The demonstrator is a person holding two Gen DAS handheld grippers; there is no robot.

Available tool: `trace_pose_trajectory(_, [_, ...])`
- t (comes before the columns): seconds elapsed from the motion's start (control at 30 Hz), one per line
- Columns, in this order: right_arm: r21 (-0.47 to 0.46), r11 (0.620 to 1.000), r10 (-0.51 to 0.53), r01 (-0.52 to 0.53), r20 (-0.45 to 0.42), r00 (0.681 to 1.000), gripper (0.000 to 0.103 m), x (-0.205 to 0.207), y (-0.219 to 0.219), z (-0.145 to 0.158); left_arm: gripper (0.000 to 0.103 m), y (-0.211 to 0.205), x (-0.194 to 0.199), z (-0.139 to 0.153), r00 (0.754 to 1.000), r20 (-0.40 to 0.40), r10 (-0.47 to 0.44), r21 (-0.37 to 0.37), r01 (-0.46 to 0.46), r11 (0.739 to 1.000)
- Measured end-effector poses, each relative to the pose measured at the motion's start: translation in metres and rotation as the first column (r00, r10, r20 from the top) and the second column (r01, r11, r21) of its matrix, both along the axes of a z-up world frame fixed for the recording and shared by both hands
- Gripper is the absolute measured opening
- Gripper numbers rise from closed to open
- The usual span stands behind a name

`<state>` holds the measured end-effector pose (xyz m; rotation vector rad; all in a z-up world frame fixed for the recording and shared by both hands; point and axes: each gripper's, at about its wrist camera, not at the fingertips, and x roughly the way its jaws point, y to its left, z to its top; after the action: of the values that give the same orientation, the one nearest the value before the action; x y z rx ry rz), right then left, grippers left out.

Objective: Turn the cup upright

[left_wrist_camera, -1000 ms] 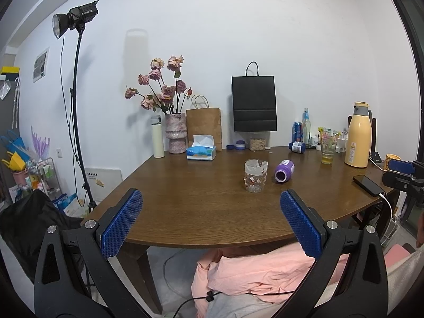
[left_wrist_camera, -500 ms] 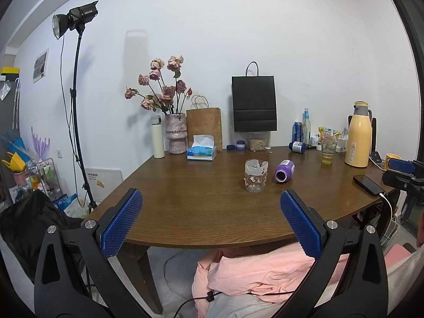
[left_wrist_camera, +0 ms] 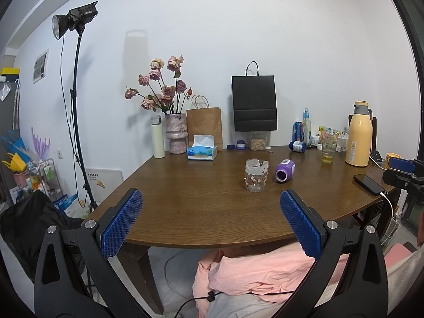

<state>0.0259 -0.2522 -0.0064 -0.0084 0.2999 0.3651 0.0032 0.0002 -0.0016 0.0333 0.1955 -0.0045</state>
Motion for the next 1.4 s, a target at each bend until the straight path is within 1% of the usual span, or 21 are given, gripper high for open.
trace_pose_trajectory(0.6, [0.006, 1.000, -0.001, 0.001, -0.004, 1.000, 0.090, 0.000, 0.000, 0.000, 0.103, 0.001, 0.000, 0.000, 1.000, 0.001, -0.003, 0.000, 0.003, 1.000])
trace_pose_trajectory(0.77, [0.001, 1.000, 0.000, 0.000, 0.003, 1.000, 0.090, 0.008, 0.002, 0.002, 0.103, 0.001, 0.006, -0.004, 1.000, -0.012, -0.018, 0.019, 0.018, 1.000])
trace_pose_trajectory(0.83, [-0.023, 1.000, -0.011, 0.011, 0.012, 1.000, 0.090, 0.018, 0.003, 0.004, 0.103, -0.002, 0.015, -0.005, 0.999, -0.017, -0.041, 0.046, 0.041, 0.998])
trace_pose_trajectory(0.93, [-0.059, 0.998, -0.028, 0.030, 0.027, 0.999, 0.090, 0.041, 0.002, 0.009, 0.103, -0.008, 0.035, -0.010, 0.998, -0.029, -0.064, 0.116, 0.067, 0.991])
trace_pose_trajectory(0.97, [-0.071, 0.997, -0.035, 0.037, 0.031, 0.999, 0.090, 0.050, 0.002, 0.010, 0.103, -0.009, 0.046, -0.014, 0.996, -0.050, -0.073, 0.131, 0.079, 0.988])
trace_pose_trajectory(1.03, [-0.096, 0.992, -0.082, 0.085, 0.035, 0.996, 0.090, 0.075, -0.002, 0.013, 0.103, -0.013, 0.067, -0.020, 0.992, -0.087, -0.087, 0.137, 0.099, 0.986])
trace_pose_trajectory(1.07, [-0.096, 0.990, -0.097, 0.099, 0.024, 0.995, 0.090, 0.086, -0.005, 0.013, 0.103, -0.017, 0.083, -0.023, 0.989, -0.111, -0.101, 0.133, 0.116, 0.984])
trace_pose_trajectory(1.17, [-0.052, 0.990, -0.132, 0.130, -0.050, 0.990, 0.090, 0.131, -0.017, 0.010, 0.103, -0.025, 0.118, -0.024, 0.988, -0.116, -0.099, 0.111, 0.112, 0.987])
trace_pose_trajectory(1.27, [-0.017, 0.989, -0.145, 0.145, -0.176, 0.974, 0.090, 0.183, -0.020, 0.000, 0.103, -0.035, 0.166, -0.021, 0.985, -0.144, -0.098, 0.051, 0.106, 0.993])
trace_pose_trajectory(1.37, [0.004, 0.990, -0.133, 0.138, -0.246, 0.960, 0.090, 0.232, -0.017, -0.011, 0.103, -0.048, 0.207, -0.021, 0.978, -0.163, -0.130, -0.010, 0.130, 0.991])
trace_pose_trajectory(1.4, [0.008, 0.990, -0.131, 0.138, -0.261, 0.956, 0.090, 0.243, -0.014, -0.016, 0.103, -0.053, 0.217, -0.023, 0.976, -0.170, -0.136, -0.011, 0.136, 0.991])
